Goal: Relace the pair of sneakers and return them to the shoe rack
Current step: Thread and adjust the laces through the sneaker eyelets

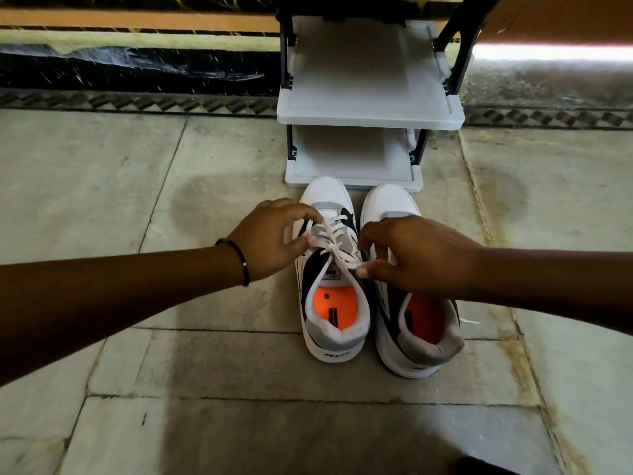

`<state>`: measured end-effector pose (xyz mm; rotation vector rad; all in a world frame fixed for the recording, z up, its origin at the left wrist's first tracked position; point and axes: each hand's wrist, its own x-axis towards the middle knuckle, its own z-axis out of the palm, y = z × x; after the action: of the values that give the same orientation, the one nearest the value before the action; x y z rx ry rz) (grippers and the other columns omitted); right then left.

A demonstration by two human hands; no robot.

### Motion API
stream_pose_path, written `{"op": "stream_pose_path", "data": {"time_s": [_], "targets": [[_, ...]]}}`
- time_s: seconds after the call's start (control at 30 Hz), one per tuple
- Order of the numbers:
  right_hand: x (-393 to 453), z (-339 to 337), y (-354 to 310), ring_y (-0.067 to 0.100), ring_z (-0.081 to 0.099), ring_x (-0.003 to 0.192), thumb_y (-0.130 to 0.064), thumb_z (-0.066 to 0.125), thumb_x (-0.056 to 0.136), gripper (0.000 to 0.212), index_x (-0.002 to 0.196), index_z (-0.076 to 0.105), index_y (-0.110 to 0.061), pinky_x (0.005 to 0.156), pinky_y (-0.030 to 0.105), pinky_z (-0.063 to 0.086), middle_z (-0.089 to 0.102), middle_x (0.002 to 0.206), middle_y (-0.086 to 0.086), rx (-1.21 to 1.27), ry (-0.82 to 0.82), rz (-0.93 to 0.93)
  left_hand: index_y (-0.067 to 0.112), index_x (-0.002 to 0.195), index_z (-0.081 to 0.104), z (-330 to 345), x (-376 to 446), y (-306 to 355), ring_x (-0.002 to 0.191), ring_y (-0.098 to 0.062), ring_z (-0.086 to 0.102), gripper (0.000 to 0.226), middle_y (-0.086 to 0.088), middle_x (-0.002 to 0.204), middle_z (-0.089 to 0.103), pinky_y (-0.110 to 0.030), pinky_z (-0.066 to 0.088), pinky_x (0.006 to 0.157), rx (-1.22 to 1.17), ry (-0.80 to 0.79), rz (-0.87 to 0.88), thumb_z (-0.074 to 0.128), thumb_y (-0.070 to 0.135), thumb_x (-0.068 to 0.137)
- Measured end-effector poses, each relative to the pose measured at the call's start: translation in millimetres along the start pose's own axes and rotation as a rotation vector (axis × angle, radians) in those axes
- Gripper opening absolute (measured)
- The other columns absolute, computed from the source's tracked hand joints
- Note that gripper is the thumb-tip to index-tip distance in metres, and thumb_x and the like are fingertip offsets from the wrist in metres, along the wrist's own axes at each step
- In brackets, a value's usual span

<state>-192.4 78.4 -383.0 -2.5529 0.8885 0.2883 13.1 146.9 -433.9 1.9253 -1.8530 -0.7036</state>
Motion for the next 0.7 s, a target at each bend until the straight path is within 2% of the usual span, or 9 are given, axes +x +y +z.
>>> {"op": "stream_pose_path", "data": {"time_s": [0.07,0.17,0.27,0.37,0.47,0.53,0.6,0.7], "targets": [[5,0,-4,0.014,0.058,0.074,-0.047,0.052,0.086,0.031,0.092,0.065,-0.02,0.066,0.033,0.048,0.068,0.087,0.0,0.155,0.075,-0.027,0.031,0.113,0.059,4,-2,7,0.11,-0.019,0.053,0.042,0.002,0.117,0.062,-0.037,0.04,0.095,0.066,-0.078,0.132,0.047,0.049,0.077],[14,1,-8,0.019,0.06,0.07,-0.049,0.054,0.084,0.042,0.08,0.068,-0.01,0.065,0.034,0.047,0.069,0.078,0.01,0.233,0.078,-0.004,0.025,0.109,0.063,10,-2,16,0.108,-0.023,0.054,0.046,0.0,0.113,0.065,-0.042,0.044,0.092,0.084,-0.139,0.201,0.044,0.05,0.075],[17,7,-13,0.02,0.058,0.068,-0.052,0.062,0.077,0.043,0.081,0.066,-0.009,0.056,0.029,0.041,0.065,0.073,0.007,0.137,0.04,-0.022,0.018,0.102,0.067,10,2,20,0.103,-0.024,0.056,0.044,-0.004,0.107,0.068,-0.039,0.045,0.09,0.101,-0.116,0.189,0.045,0.045,0.075],[18,10,-15,0.021,0.056,0.068,-0.034,0.062,0.081,0.024,0.08,0.066,-0.011,0.049,0.025,0.036,0.059,0.068,0.003,0.112,0.107,-0.025,0.015,0.097,0.069,9,3,21,0.099,-0.025,0.057,0.033,-0.006,0.102,0.069,-0.035,0.045,0.086,0.073,-0.076,0.146,0.053,0.033,0.075],[19,7,-14,0.025,0.06,0.075,-0.023,0.061,0.08,0.014,0.082,0.068,-0.012,0.061,0.034,0.048,0.065,0.076,0.008,0.174,0.144,-0.008,0.015,0.096,0.069,11,2,22,0.097,-0.023,0.056,0.032,-0.005,0.101,0.069,-0.036,0.046,0.084,0.04,-0.059,0.137,0.053,0.033,0.075],[18,5,-12,0.021,0.058,0.072,-0.023,0.064,0.079,0.008,0.072,0.065,-0.018,0.066,0.035,0.05,0.063,0.07,0.001,0.234,0.138,-0.008,0.016,0.097,0.069,11,1,21,0.097,-0.023,0.056,0.033,-0.005,0.102,0.069,-0.037,0.046,0.084,0.031,-0.059,0.129,0.053,0.035,0.075],[15,4,-9,0.012,0.053,0.064,-0.024,0.067,0.077,0.021,0.059,0.056,-0.028,0.063,0.031,0.047,0.056,0.061,-0.008,0.269,0.14,0.006,0.018,0.097,0.069,10,2,21,0.096,-0.022,0.056,0.032,-0.004,0.101,0.069,-0.039,0.047,0.084,0.031,-0.063,0.131,0.053,0.036,0.075],[9,0,-2,0.01,0.047,0.056,-0.023,0.068,0.075,0.026,0.054,0.054,-0.023,0.054,0.027,0.038,0.05,0.054,-0.005,0.299,0.125,0.066,0.021,0.098,0.069,10,2,19,0.097,-0.023,0.057,0.031,-0.004,0.1,0.069,-0.041,0.047,0.085,0.036,-0.065,0.143,0.053,0.036,0.077]]}}
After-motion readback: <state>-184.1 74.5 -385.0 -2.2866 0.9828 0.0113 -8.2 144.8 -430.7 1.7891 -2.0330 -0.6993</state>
